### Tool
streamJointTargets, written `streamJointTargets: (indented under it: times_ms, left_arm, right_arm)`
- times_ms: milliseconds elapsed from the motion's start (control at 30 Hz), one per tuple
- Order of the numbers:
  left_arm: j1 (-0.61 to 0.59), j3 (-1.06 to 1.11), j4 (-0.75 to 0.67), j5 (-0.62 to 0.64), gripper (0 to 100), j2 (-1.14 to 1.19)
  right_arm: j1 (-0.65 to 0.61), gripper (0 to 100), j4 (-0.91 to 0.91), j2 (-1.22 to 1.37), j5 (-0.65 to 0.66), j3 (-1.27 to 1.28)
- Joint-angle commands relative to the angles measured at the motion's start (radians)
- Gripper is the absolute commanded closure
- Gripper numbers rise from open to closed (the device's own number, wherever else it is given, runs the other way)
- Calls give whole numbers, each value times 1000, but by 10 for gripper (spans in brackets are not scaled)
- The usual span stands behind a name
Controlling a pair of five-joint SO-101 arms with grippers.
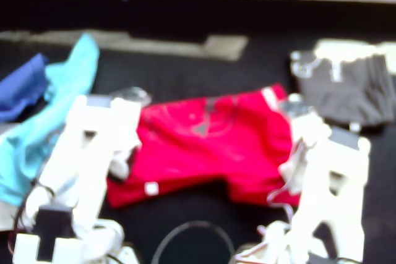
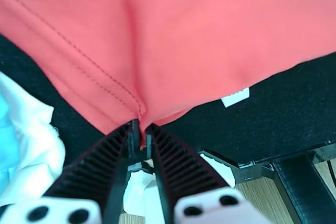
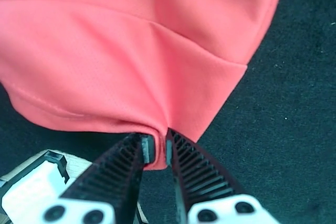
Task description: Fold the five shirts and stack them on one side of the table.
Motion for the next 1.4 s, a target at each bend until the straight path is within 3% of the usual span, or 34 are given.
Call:
streamJointTargets:
  times_ms: [0, 267, 700, 867, 1367]
  left_arm:
    - [10, 19, 15, -51, 991, -33]
    - [12, 81, 20, -54, 991, -36]
    - [53, -15, 161, -71, 991, -36]
    - [53, -15, 201, -95, 991, -35]
    - [73, 22, 190, -97, 991, -25]
  right_arm:
    - [15, 992, -12, -18, 11, -33]
    - [13, 992, -15, -18, 12, -38]
    - [2, 992, -47, -18, 12, -36]
    - [8, 992, -42, -18, 68, -33]
    - [4, 992, -27, -27, 68, 39]
